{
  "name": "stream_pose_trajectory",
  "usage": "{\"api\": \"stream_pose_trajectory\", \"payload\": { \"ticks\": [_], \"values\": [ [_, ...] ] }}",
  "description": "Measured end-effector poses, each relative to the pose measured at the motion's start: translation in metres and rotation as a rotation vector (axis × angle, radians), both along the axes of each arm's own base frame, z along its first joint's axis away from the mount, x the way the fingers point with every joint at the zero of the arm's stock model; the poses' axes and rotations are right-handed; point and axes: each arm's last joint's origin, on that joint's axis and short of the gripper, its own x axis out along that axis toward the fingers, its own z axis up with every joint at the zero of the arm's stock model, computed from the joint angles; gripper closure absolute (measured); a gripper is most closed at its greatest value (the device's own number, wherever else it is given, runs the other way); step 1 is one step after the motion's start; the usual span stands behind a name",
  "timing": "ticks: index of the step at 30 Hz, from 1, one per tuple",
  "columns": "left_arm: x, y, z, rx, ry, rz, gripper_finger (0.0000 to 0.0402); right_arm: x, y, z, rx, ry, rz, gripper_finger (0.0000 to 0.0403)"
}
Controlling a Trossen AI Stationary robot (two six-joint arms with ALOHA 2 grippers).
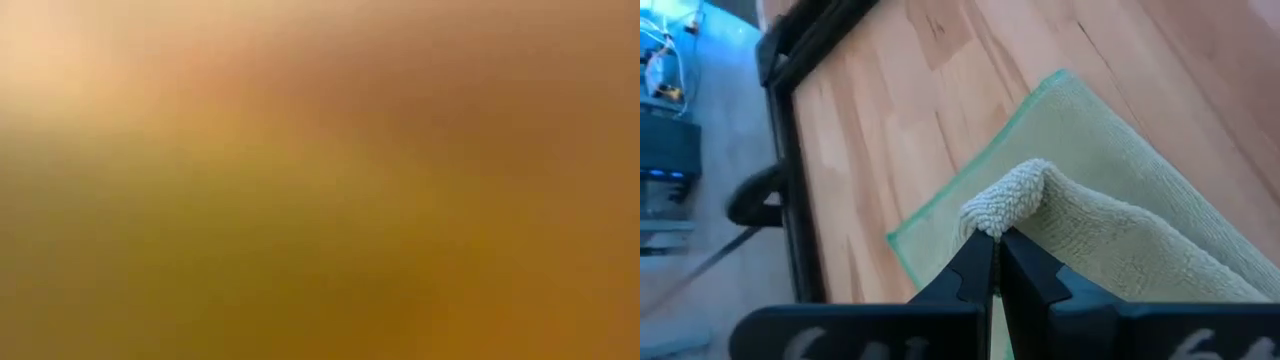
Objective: Fold microfiber towels
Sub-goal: Fold the green microfiber cloth
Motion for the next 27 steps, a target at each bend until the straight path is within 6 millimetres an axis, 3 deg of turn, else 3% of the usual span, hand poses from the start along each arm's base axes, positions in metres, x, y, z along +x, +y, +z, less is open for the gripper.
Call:
{"api": "stream_pose_trajectory", "payload": {
  "ticks": [9, 18, 27],
  "values": [
    [0.011, 0.003, 0.010, 0.064, -0.088, -0.029, 0.0401, -0.004, 0.000, 0.002, -0.001, -0.008, 0.001, 0.0223],
    [0.010, 0.004, 0.008, 0.073, -0.078, -0.007, 0.0399, -0.004, 0.000, 0.002, -0.001, -0.009, 0.001, 0.0224],
    [0.010, 0.003, 0.007, 0.067, -0.080, -0.002, 0.0312, -0.004, 0.001, 0.002, 0.000, -0.007, 0.001, 0.0223]
  ]
}}
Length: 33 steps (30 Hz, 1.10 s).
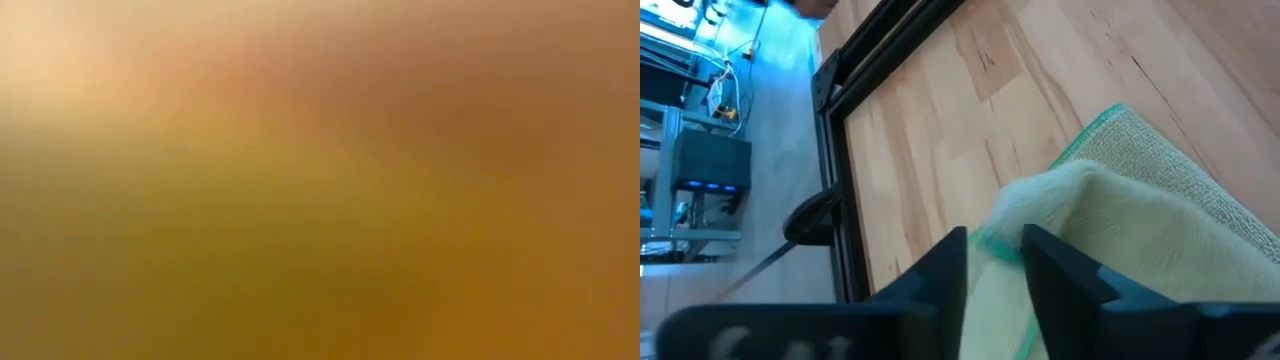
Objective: Fold microfiber towels
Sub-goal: Fold the green microfiber cloth, then put the green microfiber cloth into the yellow bin
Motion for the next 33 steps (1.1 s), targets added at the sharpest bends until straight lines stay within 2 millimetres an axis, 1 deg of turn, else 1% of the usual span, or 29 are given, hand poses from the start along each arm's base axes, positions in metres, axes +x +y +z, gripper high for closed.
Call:
{"api": "stream_pose_trajectory", "payload": {
  "ticks": [3, 6, 9, 11, 13, 16, 18, 20, 22, 24, 28, 33],
  "values": [
    [0.000, -0.001, 0.000, 0.003, -0.001, 0.030, 0.0286, 0.000, 0.000, 0.000, 0.000, 0.002, 0.000, 0.0225],
    [-0.002, -0.003, 0.000, 0.013, 0.005, 0.121, 0.0271, -0.001, 0.000, -0.001, 0.002, 0.008, 0.001, 0.0225],
    [-0.008, -0.007, 0.002, 0.003, 0.090, 0.172, 0.0265, -0.001, 0.000, -0.001, 0.003, 0.010, 0.001, 0.0225],
    [-0.015, -0.011, 0.004, -0.080, 0.170, 0.183, 0.0265, -0.001, 0.000, -0.001, 0.003, 0.011, 0.001, 0.0226],
    [-0.026, -0.016, 0.004, -0.211, 0.285, 0.146, 0.0266, -0.001, 0.000, -0.001, 0.003, 0.011, 0.001, 0.0227],
    [-0.041, -0.025, -0.006, -0.384, 0.480, 0.037, 0.0267, -0.001, 0.000, -0.001, 0.003, 0.010, 0.002, 0.0228],
    [-0.045, -0.032, -0.013, -0.441, 0.533, -0.028, 0.0267, 0.000, 0.000, -0.001, 0.003, 0.009, 0.002, 0.0227],
    [-0.044, -0.038, -0.022, -0.433, 0.543, -0.050, 0.0267, 0.000, 0.000, -0.001, 0.003, 0.009, 0.002, 0.0227],
    [-0.044, -0.040, -0.033, -0.384, 0.552, -0.030, 0.0268, 0.000, 0.000, -0.001, 0.003, 0.009, 0.002, 0.0228],
    [-0.040, -0.041, -0.039, -0.323, 0.510, -0.005, 0.0268, 0.000, 0.000, -0.001, 0.003, 0.009, 0.002, 0.0229],
    [-0.037, -0.045, -0.043, -0.238, 0.482, 0.017, 0.0268, 0.000, 0.000, -0.001, 0.003, 0.009, 0.002, 0.0229],
    [-0.036, -0.050, -0.043, -0.234, 0.480, -0.004, 0.0268, 0.000, 0.000, -0.001, 0.003, 0.009, 0.002, 0.0231]
  ]
}}
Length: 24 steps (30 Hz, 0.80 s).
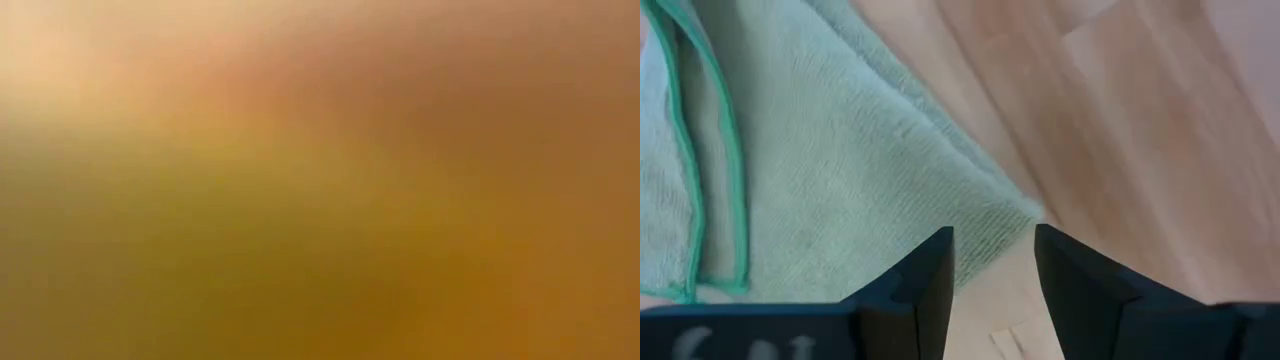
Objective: Fold microfiber towels
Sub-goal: Put the green microfiber cloth into the yellow bin
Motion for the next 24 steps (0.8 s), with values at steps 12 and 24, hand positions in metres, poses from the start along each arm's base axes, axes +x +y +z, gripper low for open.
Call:
{"api": "stream_pose_trajectory", "payload": {
  "ticks": [12, 24],
  "values": [
    [0.009, 0.001, -0.042, 0.036, 0.055, -0.037, 0.0268, 0.000, 0.000, 0.000, 0.000, 0.000, 0.001, 0.0233],
    [0.007, -0.005, -0.040, 0.014, 0.087, 0.068, 0.0390, 0.000, 0.000, 0.000, 0.000, 0.000, 0.001, 0.0236]
  ]
}}
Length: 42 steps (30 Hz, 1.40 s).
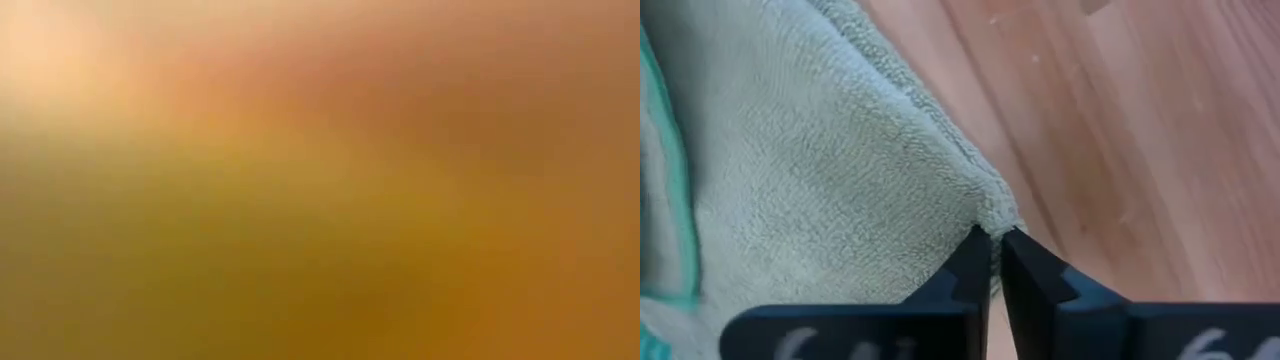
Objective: Fold microfiber towels
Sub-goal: Put the green microfiber cloth into the yellow bin
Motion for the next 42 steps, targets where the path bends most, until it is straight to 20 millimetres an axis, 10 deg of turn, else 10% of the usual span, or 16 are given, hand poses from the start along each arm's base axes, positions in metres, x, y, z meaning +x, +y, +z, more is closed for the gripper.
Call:
{"api": "stream_pose_trajectory", "payload": {
  "ticks": [13, 34, 42],
  "values": [
    [-0.022, -0.045, 0.069, -0.173, 0.085, 0.072, 0.0401, -0.003, 0.000, -0.002, -0.001, 0.038, 0.006, 0.0241],
    [-0.097, -0.199, 0.174, -0.287, -0.135, 0.334, 0.0401, -0.004, 0.001, -0.003, 0.027, 0.038, -0.022, 0.0245],
    [-0.120, -0.249, 0.184, -0.303, -0.245, 0.331, 0.0401, -0.004, 0.001, -0.003, 0.038, 0.030, -0.034, 0.0246]
  ]
}}
